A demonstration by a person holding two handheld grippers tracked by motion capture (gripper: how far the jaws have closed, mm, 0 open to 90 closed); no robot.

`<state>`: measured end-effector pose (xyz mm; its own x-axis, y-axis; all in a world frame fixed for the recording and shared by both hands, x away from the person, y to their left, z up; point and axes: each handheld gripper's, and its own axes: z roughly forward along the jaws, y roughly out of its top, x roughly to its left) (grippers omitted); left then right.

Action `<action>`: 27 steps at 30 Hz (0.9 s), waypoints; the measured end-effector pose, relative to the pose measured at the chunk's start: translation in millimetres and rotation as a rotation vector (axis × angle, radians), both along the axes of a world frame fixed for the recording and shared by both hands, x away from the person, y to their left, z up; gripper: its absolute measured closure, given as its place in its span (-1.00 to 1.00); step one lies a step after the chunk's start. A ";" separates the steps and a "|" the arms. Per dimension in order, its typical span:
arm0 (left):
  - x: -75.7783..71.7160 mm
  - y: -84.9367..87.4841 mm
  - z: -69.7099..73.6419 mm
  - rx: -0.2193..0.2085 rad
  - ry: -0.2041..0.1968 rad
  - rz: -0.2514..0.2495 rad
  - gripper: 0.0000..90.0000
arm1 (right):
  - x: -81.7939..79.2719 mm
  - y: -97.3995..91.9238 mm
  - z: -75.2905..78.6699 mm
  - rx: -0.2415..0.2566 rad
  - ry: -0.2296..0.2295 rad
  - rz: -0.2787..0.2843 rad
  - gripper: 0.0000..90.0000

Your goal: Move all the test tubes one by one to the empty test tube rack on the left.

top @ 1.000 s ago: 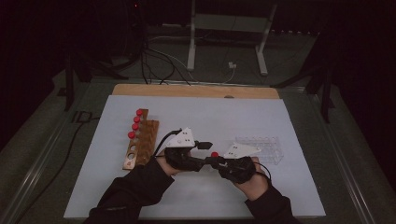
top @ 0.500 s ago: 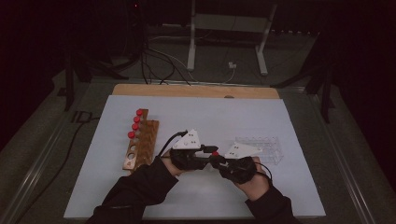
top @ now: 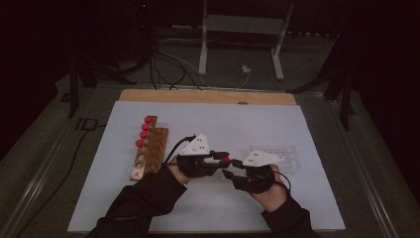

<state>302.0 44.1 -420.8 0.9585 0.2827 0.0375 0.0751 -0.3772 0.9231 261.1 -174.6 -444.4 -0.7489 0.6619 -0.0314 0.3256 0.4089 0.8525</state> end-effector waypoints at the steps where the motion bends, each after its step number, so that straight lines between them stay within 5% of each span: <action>1: 0.5 2.7 2.1 0.000 -0.006 0.006 0.60 | -0.1 -1.1 0.5 0.008 -0.006 0.000 -0.05; 11: 4.4 37.4 21.6 -0.023 -0.038 0.100 0.60 | -2.8 -8.8 6.5 0.049 -0.035 -0.026 -0.98; 27: 2.0 104.0 39.8 -0.033 -0.077 0.256 0.60 | -4.3 -17.6 8.0 0.117 -0.050 0.000 -1.00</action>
